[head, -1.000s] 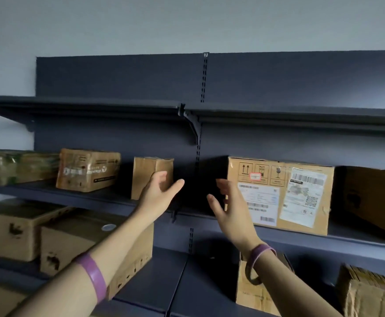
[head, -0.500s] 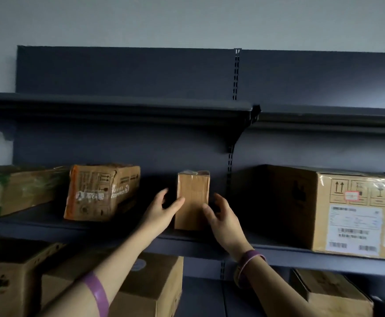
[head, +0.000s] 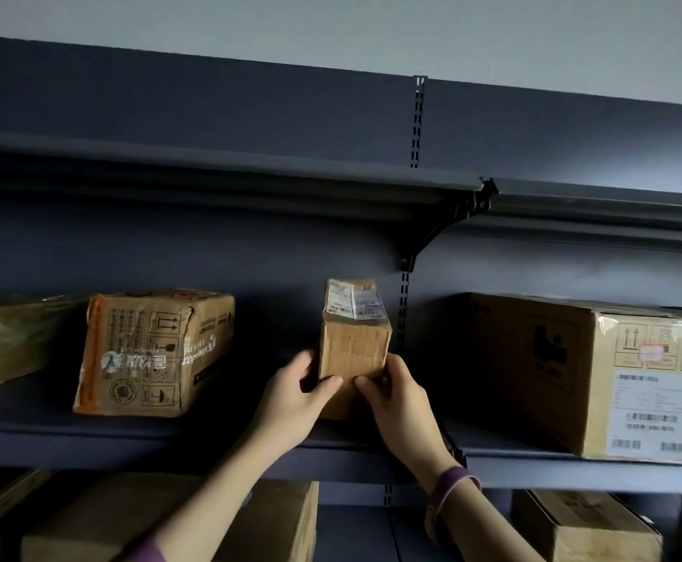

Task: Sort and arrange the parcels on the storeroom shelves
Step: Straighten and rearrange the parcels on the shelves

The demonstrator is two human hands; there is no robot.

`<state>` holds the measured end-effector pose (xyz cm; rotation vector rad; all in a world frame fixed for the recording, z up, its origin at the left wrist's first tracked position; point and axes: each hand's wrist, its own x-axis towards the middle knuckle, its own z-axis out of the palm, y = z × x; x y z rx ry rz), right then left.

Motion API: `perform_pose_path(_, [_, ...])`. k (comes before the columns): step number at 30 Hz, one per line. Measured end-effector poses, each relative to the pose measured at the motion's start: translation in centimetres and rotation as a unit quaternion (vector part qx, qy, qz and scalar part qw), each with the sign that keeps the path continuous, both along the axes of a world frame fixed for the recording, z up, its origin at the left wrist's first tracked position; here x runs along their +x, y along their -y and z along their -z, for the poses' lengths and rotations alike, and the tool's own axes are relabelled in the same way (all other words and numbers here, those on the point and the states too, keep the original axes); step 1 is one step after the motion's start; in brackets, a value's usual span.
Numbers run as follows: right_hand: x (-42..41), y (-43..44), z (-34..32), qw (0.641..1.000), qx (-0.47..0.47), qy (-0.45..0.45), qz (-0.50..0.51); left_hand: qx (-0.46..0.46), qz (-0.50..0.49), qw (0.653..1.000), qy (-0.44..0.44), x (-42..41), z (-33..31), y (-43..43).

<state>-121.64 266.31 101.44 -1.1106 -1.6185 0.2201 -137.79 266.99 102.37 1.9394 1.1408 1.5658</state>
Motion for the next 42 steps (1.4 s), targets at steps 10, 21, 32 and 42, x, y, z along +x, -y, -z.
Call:
perform_pose_path(10, [-0.5, 2.4, -0.4, 0.996, 0.079, -0.031, -0.028, -0.013, -0.021, 0.999, 0.024, -0.3, 1.2, 0.4])
perform_pose_path(21, [0.1, 1.6, 0.3, 0.992, 0.096, -0.057, -0.058, 0.015, 0.031, 0.995, 0.098, -0.5, 0.7, 0.5])
perform_pose_path(32, [0.2, 0.9, -0.1, 0.995, 0.053, 0.080, 0.003, 0.037, -0.056, 0.998, 0.004, 0.0, 0.7, -0.3])
perform_pose_path(42, [0.1, 1.3, 0.0, 0.995, 0.090, -0.010, 0.038, -0.020, -0.070, 0.997, 0.013, 0.5, 0.7, -0.2])
